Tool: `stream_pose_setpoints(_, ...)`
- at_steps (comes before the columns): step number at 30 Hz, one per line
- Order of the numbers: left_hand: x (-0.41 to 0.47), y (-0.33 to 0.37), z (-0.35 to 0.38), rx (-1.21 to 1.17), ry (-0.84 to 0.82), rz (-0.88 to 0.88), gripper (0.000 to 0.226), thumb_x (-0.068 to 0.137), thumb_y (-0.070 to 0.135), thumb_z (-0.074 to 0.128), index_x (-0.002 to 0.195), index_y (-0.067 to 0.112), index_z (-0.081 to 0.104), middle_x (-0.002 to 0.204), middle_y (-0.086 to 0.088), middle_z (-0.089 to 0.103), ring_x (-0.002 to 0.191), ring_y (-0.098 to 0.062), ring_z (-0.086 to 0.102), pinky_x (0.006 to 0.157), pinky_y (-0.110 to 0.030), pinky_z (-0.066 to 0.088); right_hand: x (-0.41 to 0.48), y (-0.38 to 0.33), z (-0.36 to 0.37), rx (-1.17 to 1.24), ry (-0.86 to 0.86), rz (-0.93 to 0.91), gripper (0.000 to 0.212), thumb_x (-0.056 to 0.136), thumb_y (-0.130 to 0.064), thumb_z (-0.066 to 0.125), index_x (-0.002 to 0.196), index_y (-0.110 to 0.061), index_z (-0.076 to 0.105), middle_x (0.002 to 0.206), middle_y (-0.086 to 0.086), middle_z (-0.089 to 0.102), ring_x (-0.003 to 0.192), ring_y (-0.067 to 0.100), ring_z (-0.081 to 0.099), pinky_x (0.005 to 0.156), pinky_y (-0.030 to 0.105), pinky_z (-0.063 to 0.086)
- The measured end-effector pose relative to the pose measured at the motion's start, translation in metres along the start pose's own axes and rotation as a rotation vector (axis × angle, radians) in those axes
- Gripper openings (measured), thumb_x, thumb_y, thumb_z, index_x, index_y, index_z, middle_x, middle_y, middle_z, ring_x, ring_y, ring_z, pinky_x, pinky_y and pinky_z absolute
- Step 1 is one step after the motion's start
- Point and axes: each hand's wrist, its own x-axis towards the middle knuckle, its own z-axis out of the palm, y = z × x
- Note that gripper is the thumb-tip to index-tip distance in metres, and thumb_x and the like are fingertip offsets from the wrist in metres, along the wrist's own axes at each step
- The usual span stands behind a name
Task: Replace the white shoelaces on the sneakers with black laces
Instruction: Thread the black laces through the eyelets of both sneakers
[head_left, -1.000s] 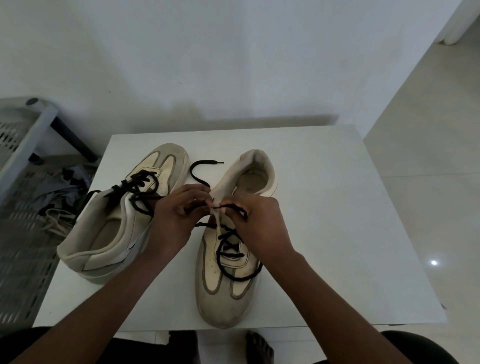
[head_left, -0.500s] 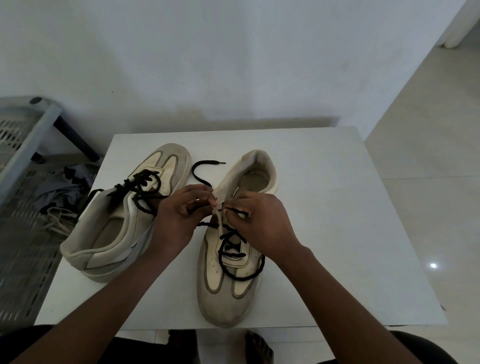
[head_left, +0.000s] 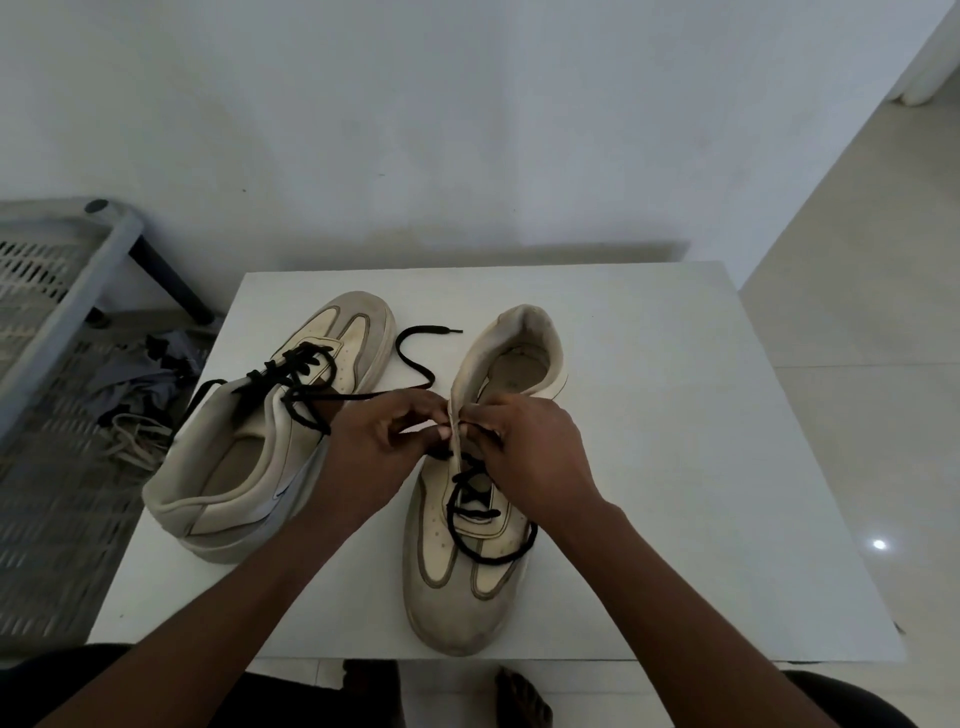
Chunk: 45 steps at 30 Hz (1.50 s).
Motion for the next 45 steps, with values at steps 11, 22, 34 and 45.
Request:
stream_pose_setpoints(11,0.007,0.017,-0.009,-0.3,0.009,-0.314,0.024,0.095,-0.011,0.038,0.079,0.006,0.046,0.084,-0.008,0.073,0.083,-0.02,0.071,0.073,-0.029,0.058,0.004,0.014,-0.042,-0.129,-0.123,0.2,0.035,0.103,-0.038,0.03,0.092,-0.022,0.059,0.091,-0.008,0.061,0.085,0.017,0.058,0.073,0.034,0.047)
stream_pose_setpoints(22,0.037,0.031,-0.057,-0.605,0.632,-0.235,0.033,0.09,-0.011,0.026,0.08,0.017,0.039,0.057,0.004,0.044,0.051,-0.009,0.042,0.054,-0.022,0.037,0.007,0.017,-0.04,-0.117,-0.19,0.136,0.03,0.102,-0.041,0.035,0.079,-0.03,0.051,0.073,-0.008,0.048,0.073,0.012,0.05,0.062,0.028,0.033)
stream_pose_setpoints(34,0.021,0.021,-0.042,0.787,0.161,0.319,0.036,0.078,0.018,0.063,0.114,0.018,0.055,0.114,-0.007,0.059,0.11,-0.026,0.053,0.096,-0.046,0.041,0.008,0.018,-0.038,-0.133,-0.154,0.14,0.039,0.101,-0.043,0.034,0.088,-0.018,0.061,0.076,-0.007,0.051,0.073,0.014,0.052,0.06,0.024,0.033)
stream_pose_setpoints(45,0.022,0.022,-0.041,0.607,-0.011,0.141,0.018,0.091,0.027,0.056,0.081,0.027,0.071,0.066,0.01,0.066,0.063,-0.002,0.057,0.06,-0.02,0.039,0.007,0.021,-0.036,-0.145,-0.154,0.093,0.035,0.101,-0.043,0.036,0.077,-0.023,0.052,0.071,-0.007,0.047,0.068,0.012,0.048,0.057,0.02,0.032)
